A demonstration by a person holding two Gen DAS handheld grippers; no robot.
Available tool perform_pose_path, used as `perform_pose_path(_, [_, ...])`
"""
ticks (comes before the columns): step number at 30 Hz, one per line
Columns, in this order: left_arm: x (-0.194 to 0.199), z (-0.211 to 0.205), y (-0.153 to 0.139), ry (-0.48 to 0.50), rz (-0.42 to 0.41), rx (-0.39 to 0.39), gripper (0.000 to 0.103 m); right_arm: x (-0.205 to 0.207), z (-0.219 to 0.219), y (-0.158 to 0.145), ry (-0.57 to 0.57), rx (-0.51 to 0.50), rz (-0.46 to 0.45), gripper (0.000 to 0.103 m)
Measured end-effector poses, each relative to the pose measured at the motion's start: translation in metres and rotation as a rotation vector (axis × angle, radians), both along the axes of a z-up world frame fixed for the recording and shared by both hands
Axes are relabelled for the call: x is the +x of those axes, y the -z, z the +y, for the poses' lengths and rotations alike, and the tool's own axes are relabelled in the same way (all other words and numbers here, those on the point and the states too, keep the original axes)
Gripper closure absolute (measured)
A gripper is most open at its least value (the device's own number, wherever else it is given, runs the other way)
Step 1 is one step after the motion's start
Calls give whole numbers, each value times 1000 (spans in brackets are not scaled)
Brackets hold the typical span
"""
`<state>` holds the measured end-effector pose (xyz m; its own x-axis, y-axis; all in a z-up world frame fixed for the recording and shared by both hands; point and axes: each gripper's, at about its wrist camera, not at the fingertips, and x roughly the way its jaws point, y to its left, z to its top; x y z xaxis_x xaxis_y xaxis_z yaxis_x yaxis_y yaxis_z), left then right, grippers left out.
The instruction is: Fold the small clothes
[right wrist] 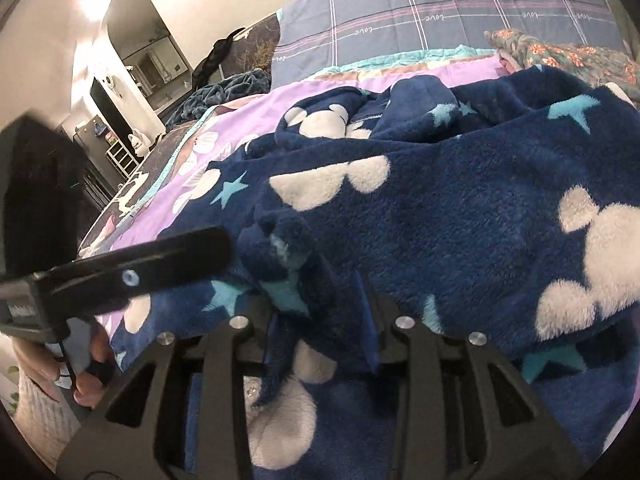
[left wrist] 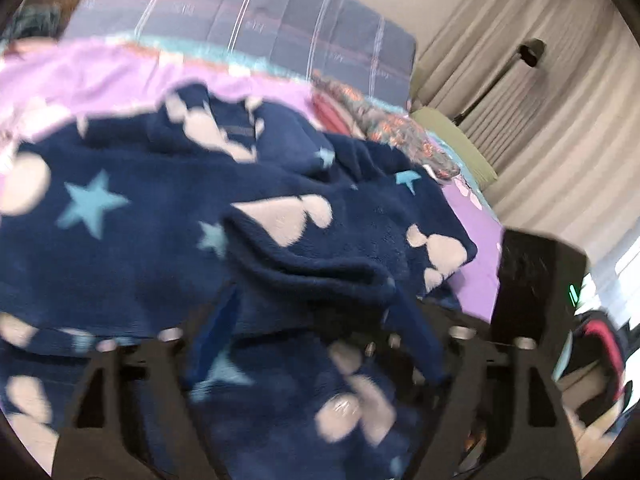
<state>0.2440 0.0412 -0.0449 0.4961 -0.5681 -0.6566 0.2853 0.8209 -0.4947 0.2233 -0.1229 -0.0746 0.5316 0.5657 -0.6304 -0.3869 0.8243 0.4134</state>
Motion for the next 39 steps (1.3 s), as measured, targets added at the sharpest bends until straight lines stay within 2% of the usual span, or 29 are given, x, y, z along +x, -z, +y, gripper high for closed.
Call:
perform_pose_path(2, [11, -6, 8, -10, 64, -32, 15, -2, 3, 1, -5, -17, -12, 64])
perform_pose_path(5, [19, -17, 15, -7, 113, -90, 15, -4, 5, 1, -22, -18, -28, 57])
perform_pose_path(6, [21, -21, 15, -9, 116, -84, 21, -3, 6, 1, -24, -12, -27, 57])
perform_pose_path(7, [23, -25, 16, -10, 109, -69, 31, -2, 5, 2, -25, -2, -25, 56])
perform_pose_path(8, [25, -30, 16, -2, 104, -57, 63, -3, 2, 2, -24, 13, -23, 56])
perform_pose_path(9, [25, -29, 17, 3, 109, -59, 83, -2, -3, 2, -22, 39, -18, 56])
perform_pose_path(11, [28, -28, 9, -6, 106, -73, 87, -3, -9, 2, -14, 74, -20, 56])
perform_pose_path(15, [29, -31, -29, -3, -17, 0, 88, -17, -33, -15, 66, 139, -117, 54])
perform_pose_path(17, [28, -27, -57, -8, -95, 38, 88, -23, -42, -23, 114, 144, -160, 51])
perform_pose_path(19, [25, -17, -83, -31, -168, 82, 88, -25, -46, -25, 146, 127, -167, 50])
perform_pose_path(21, [21, -2, -105, -73, -231, 120, 88, -21, -44, -20, 166, 85, -131, 46])
perform_pose_path(24, [16, 24, -119, -119, -274, 143, 88, -7, -45, -2, 224, 28, -14, 46])
perform_pose_path(25, [14, 39, -119, -145, -279, 165, 88, -2, -51, 4, 253, 38, 30, 49])
perform_pose_path(26, [12, 49, -118, -161, -274, 178, 88, 1, -58, 9, 270, 70, 63, 57])
perform_pose_path(28, [12, 77, -107, -215, -236, 205, 88, 1, -68, 12, 292, 116, 89, 61])
perform_pose_path(30, [15, 99, -90, -269, -192, 232, 88, -1, -61, 11, 288, 71, 69, 60])
perform_pose_path(34, [20, 134, -38, -315, -72, 284, 86, -5, -51, 9, 266, 15, 42, 49])
perform_pose_path(37, [23, 142, -8, -359, -23, 381, 79, -3, -53, 10, 266, 22, 47, 48])
perform_pose_path(39, [22, 148, 1, -397, -28, 420, 57, -3, -53, 10, 266, 13, 43, 48])
